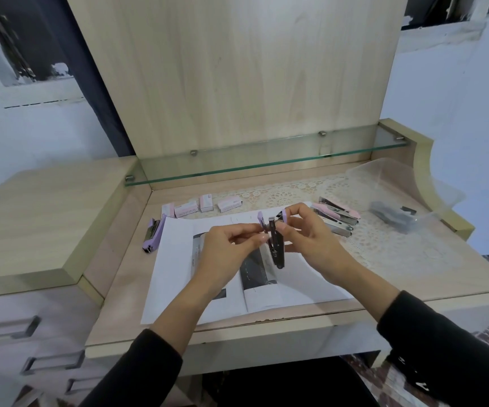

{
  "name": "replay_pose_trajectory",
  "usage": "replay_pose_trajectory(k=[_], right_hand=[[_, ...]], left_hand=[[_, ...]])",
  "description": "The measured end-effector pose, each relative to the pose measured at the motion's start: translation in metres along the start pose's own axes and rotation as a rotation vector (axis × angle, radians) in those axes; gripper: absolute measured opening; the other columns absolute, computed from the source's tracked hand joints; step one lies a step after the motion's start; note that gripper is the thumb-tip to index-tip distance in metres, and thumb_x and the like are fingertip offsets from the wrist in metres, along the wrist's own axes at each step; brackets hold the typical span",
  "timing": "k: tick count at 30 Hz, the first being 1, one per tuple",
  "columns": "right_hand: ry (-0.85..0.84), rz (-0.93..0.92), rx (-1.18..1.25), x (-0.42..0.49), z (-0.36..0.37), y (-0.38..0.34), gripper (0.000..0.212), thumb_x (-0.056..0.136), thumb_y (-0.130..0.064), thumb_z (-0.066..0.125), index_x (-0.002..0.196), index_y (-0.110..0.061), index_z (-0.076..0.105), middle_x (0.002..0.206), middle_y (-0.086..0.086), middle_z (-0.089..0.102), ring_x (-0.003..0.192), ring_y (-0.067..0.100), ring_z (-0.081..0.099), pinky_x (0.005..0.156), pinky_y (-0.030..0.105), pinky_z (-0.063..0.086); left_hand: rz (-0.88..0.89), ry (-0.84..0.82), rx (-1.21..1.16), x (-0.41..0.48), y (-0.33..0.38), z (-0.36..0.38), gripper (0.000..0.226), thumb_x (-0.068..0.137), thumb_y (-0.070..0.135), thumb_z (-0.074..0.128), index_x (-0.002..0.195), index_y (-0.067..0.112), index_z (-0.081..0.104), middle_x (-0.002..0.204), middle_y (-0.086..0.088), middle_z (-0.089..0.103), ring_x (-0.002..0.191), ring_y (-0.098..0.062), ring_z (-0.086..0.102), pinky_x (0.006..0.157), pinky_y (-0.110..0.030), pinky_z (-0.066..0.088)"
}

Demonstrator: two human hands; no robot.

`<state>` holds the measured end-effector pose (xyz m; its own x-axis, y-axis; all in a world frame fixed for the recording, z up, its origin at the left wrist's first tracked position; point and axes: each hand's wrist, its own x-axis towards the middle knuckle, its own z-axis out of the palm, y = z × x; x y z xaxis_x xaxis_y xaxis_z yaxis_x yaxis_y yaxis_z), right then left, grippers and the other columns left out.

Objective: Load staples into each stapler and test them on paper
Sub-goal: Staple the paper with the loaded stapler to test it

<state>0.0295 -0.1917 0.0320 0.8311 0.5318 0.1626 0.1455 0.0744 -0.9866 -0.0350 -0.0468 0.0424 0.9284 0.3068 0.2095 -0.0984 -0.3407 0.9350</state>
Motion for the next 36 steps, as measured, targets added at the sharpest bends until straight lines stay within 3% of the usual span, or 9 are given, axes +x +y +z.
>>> replay_pose_trajectory(k=[7, 11, 15, 18, 23, 27, 31, 34, 36], right_hand=[[-0.07, 0.091, -0.14, 0.004, -0.014, -0.004, 0.012, 0.091, -0.021, 0.051, 0.093, -0.014, 0.043, 0.079, 0.011, 0.062, 0.058, 0.022, 0.058, 0.058, 0.033, 0.051], [-0.095, 0.118, -0.307, 0.009, -0.023, -0.006, 0.015, 0.088, -0.026, 0.056, 0.103, -0.02, 0.057, 0.069, 0.001, 0.057, 0.049, 0.006, 0.053, 0.044, 0.014, 0.038], [-0.107, 0.134, -0.391, 0.015, -0.028, -0.009, 0.023, 0.093, -0.032, 0.048, 0.078, -0.021, 0.061, 0.06, -0.004, 0.051, 0.038, -0.002, 0.046, 0.038, 0.009, 0.032], [-0.093, 0.162, -0.43, 0.021, -0.035, -0.005, 0.023, 0.091, -0.034, 0.05, 0.085, -0.02, 0.067, 0.052, -0.013, 0.053, 0.039, -0.002, 0.047, 0.039, 0.009, 0.033], [-0.104, 0.189, -0.467, 0.034, -0.045, 0.004, 0.026, 0.088, -0.04, 0.053, 0.087, -0.022, 0.07, 0.053, -0.014, 0.053, 0.048, 0.003, 0.05, 0.049, 0.013, 0.038], [-0.129, 0.144, -0.497, 0.044, -0.046, 0.007, 0.017, 0.084, -0.044, 0.056, 0.088, -0.033, 0.067, 0.07, -0.011, 0.055, 0.059, 0.01, 0.052, 0.055, 0.018, 0.039], [-0.153, 0.104, -0.537, 0.049, -0.041, 0.01, 0.022, 0.082, -0.043, 0.059, 0.096, -0.028, 0.067, 0.081, -0.007, 0.061, 0.056, -0.002, 0.05, 0.048, 0.007, 0.036], [-0.151, 0.097, -0.592, 0.051, -0.039, 0.014, 0.026, 0.081, -0.045, 0.06, 0.099, -0.029, 0.068, 0.087, -0.006, 0.064, 0.061, 0.001, 0.05, 0.056, 0.015, 0.039], [-0.155, 0.09, -0.628, 0.051, -0.038, 0.016, 0.026, 0.081, -0.045, 0.06, 0.1, -0.029, 0.067, 0.087, -0.007, 0.064, 0.062, 0.002, 0.05, 0.057, 0.015, 0.039]], left_hand=[[-0.048, -0.056, 0.192, 0.026, -0.011, -0.022, 0.014, 0.079, 0.022, 0.071, 0.093, 0.021, 0.071, 0.087, 0.012, 0.068, 0.072, 0.01, 0.058, 0.069, -0.003, 0.042], [-0.042, -0.2, 0.588, 0.054, -0.028, -0.028, 0.049, 0.071, 0.037, 0.076, 0.116, 0.024, 0.06, 0.118, 0.007, 0.056, 0.106, -0.006, 0.05, 0.09, -0.023, 0.039], [-0.009, -0.396, 0.819, 0.077, -0.038, -0.023, 0.094, 0.064, 0.046, 0.079, 0.141, 0.023, 0.031, 0.149, 0.002, 0.028, 0.136, -0.016, 0.022, 0.111, -0.033, 0.02], [-0.022, -0.464, 0.873, 0.088, -0.043, -0.019, 0.107, 0.06, 0.049, 0.08, 0.145, 0.026, 0.019, 0.152, 0.003, 0.021, 0.138, -0.018, 0.019, 0.113, -0.036, 0.018], [0.092, -0.378, 0.843, 0.09, -0.044, -0.015, 0.11, 0.052, 0.045, 0.085, 0.142, 0.023, 0.026, 0.133, 0.001, 0.033, 0.126, -0.016, 0.022, 0.103, -0.027, 0.022], [0.2, -0.265, 0.766, 0.087, -0.046, -0.015, 0.096, 0.052, 0.04, 0.086, 0.135, 0.02, 0.042, 0.111, 0.006, 0.033, 0.113, -0.011, 0.026, 0.094, -0.015, 0.023], [0.246, -0.141, 0.633, 0.086, -0.052, -0.019, 0.048, 0.069, 0.018, 0.078, 0.114, 0.012, 0.062, 0.101, 0.002, 0.043, 0.1, -0.012, 0.039, 0.084, -0.011, 0.029], [0.269, -0.059, 0.584, 0.087, -0.053, -0.022, 0.015, 0.078, 0.008, 0.069, 0.093, 0.005, 0.069, 0.091, -0.001, 0.054, 0.085, -0.013, 0.049, 0.071, -0.003, 0.034], [0.275, -0.055, 0.58, 0.088, -0.048, -0.024, 0.009, 0.081, 0.011, 0.068, 0.089, 0.006, 0.069, 0.088, 0.001, 0.061, 0.077, -0.007, 0.051, 0.067, -0.001, 0.033]])
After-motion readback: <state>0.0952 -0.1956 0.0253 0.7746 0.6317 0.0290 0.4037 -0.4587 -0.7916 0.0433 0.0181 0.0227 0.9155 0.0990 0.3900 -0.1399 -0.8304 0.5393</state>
